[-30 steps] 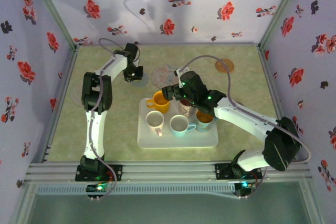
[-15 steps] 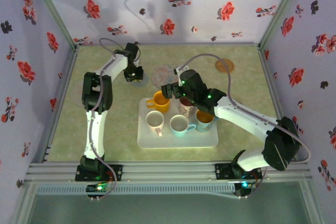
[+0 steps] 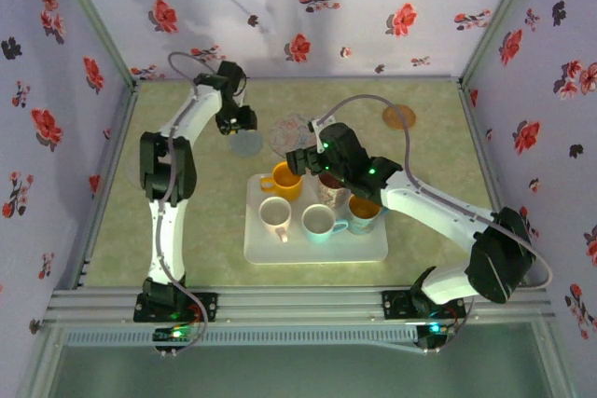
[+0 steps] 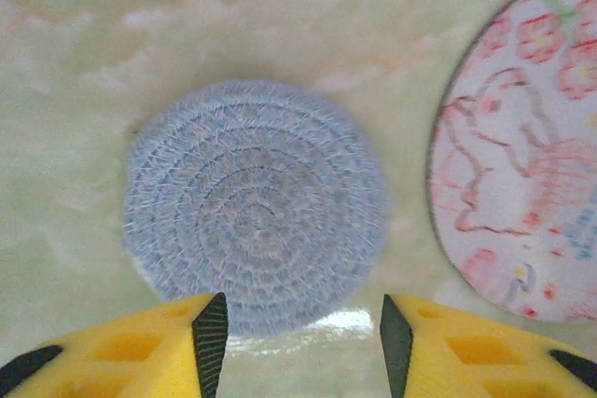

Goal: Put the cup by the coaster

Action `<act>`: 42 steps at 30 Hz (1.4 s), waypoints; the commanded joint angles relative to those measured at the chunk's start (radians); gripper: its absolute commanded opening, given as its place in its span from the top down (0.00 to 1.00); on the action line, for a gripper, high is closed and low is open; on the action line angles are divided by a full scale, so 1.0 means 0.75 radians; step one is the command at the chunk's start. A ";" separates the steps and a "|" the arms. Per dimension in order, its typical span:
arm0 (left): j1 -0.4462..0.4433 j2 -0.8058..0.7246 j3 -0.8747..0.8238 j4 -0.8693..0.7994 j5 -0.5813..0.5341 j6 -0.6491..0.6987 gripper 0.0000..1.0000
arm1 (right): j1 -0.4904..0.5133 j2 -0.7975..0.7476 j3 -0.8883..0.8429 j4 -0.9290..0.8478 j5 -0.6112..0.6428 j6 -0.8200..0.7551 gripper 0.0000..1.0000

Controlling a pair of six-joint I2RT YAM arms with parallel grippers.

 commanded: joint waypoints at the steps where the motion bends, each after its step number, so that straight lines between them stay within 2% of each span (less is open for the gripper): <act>1: 0.004 -0.147 0.063 -0.092 -0.046 0.033 0.43 | 0.007 -0.012 0.049 -0.022 -0.026 -0.025 0.01; 4: 0.020 -0.229 0.028 -0.113 -0.073 0.058 0.32 | 0.007 -0.014 0.068 -0.039 -0.054 -0.033 0.01; 8: 0.061 -0.382 -0.125 -0.083 -0.079 0.064 0.18 | 0.006 -0.011 0.115 -0.087 -0.123 -0.058 0.01; 15: 0.180 -0.584 -0.440 -0.032 -0.083 0.036 0.05 | 0.008 -0.006 0.155 -0.091 -0.295 -0.121 0.01; 20: 0.264 -0.718 -0.683 0.016 -0.097 0.021 0.01 | 0.007 0.046 0.213 -0.120 -0.412 -0.159 0.01; 24: 0.328 -0.769 -0.820 0.025 -0.127 0.020 0.01 | 0.009 0.078 0.233 -0.120 -0.436 -0.159 0.01; 30: 0.427 -0.738 -0.932 0.077 -0.135 0.046 0.04 | 0.009 0.115 0.225 -0.072 -0.479 -0.137 0.01; 42: 0.502 -0.518 -0.883 0.207 -0.144 0.050 0.18 | 0.010 0.144 0.202 -0.041 -0.429 -0.066 0.01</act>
